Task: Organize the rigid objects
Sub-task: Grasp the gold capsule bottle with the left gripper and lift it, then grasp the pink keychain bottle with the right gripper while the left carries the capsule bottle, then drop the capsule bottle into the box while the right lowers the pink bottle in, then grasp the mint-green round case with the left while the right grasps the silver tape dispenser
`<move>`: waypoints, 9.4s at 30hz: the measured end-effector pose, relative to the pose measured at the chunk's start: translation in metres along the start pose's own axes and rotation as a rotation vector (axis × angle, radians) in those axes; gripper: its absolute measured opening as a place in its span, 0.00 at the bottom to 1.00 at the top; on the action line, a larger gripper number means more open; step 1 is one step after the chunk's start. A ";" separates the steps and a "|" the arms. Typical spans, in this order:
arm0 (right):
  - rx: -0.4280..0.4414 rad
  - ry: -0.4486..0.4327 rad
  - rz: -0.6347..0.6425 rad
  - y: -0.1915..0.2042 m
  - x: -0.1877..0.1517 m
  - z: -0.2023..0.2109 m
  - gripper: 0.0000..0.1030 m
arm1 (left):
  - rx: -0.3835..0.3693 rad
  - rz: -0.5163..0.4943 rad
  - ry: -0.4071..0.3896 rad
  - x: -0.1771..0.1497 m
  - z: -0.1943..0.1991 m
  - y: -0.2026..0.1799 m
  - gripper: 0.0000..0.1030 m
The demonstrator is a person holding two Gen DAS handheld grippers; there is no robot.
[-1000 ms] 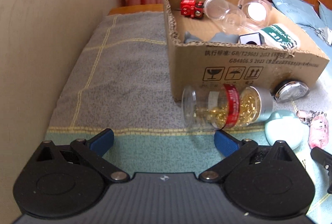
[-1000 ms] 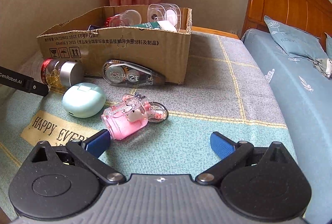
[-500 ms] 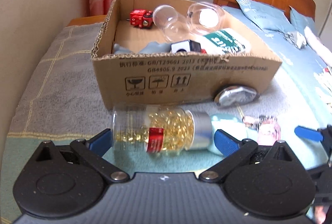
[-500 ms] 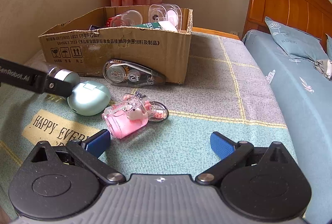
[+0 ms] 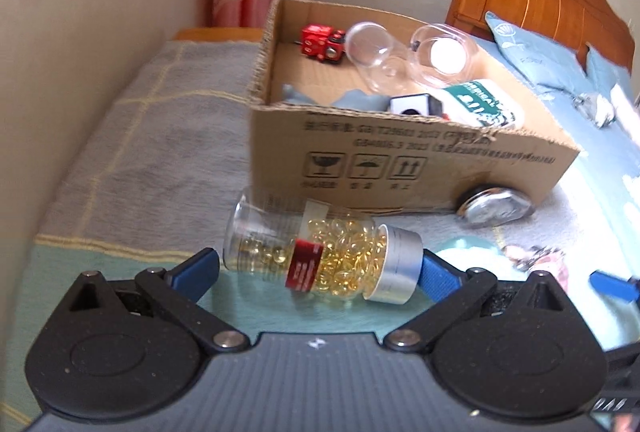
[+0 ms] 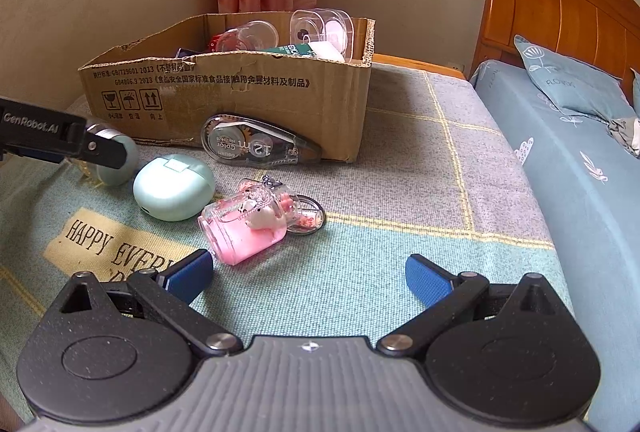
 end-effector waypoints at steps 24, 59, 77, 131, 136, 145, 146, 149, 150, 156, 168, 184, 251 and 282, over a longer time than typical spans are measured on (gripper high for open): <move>0.298 0.003 0.303 0.025 0.030 -0.017 0.94 | 0.079 -0.105 -0.013 -0.006 -0.010 -0.002 0.99; 0.243 -0.036 0.361 0.031 0.033 -0.011 0.58 | 0.082 -0.156 -0.027 -0.001 -0.011 -0.012 0.99; 0.212 0.001 0.340 0.033 0.036 -0.006 0.54 | 0.029 -0.196 0.025 -0.005 0.001 -0.009 0.93; 0.192 -0.093 0.344 -0.023 0.155 0.048 0.54 | 0.011 -0.307 -0.007 0.098 0.018 -0.065 0.96; 0.162 -0.078 0.348 -0.029 0.180 0.031 0.54 | 0.013 -0.297 -0.034 0.077 0.032 -0.063 0.96; 0.158 -0.028 0.258 -0.048 0.227 -0.017 0.54 | 0.006 -0.188 -0.072 0.057 0.053 -0.052 0.96; 0.162 -0.018 0.244 -0.049 0.229 -0.024 0.54 | 0.010 -0.179 -0.072 0.056 0.053 -0.050 0.96; 0.167 0.010 0.206 -0.050 0.234 -0.043 0.54 | 0.029 -0.168 -0.072 0.052 0.053 -0.048 0.96; 0.175 0.021 0.187 -0.050 0.234 -0.049 0.54 | 0.031 -0.168 -0.070 0.051 0.053 -0.048 0.96; 0.153 0.059 0.169 -0.042 0.228 -0.076 0.64 | 0.034 -0.171 -0.056 0.048 0.052 -0.046 0.96; 0.155 -0.020 0.213 -0.025 0.223 -0.045 1.00 | 0.033 -0.180 -0.052 0.044 0.056 -0.050 0.96; 0.165 -0.056 0.147 -0.020 0.157 -0.004 1.00 | 0.038 -0.182 -0.037 0.022 0.061 -0.050 0.96; 0.017 -0.008 0.008 -0.041 0.013 -0.042 1.00 | -0.054 -0.213 0.041 -0.022 -0.015 -0.089 0.67; 0.016 -0.011 -0.005 -0.014 0.054 -0.076 0.96 | -0.049 -0.196 0.029 -0.015 -0.006 -0.052 0.59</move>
Point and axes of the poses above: each gripper's, at about its wrist camera, not at the fingertips, and z roughly against the way its jaws point, y to its left, x to its top, the point moved 6 cm from there along -z, roughly the way its jaws point, and after that the axes turned 9 degrees about z, right-handed, at the moved point
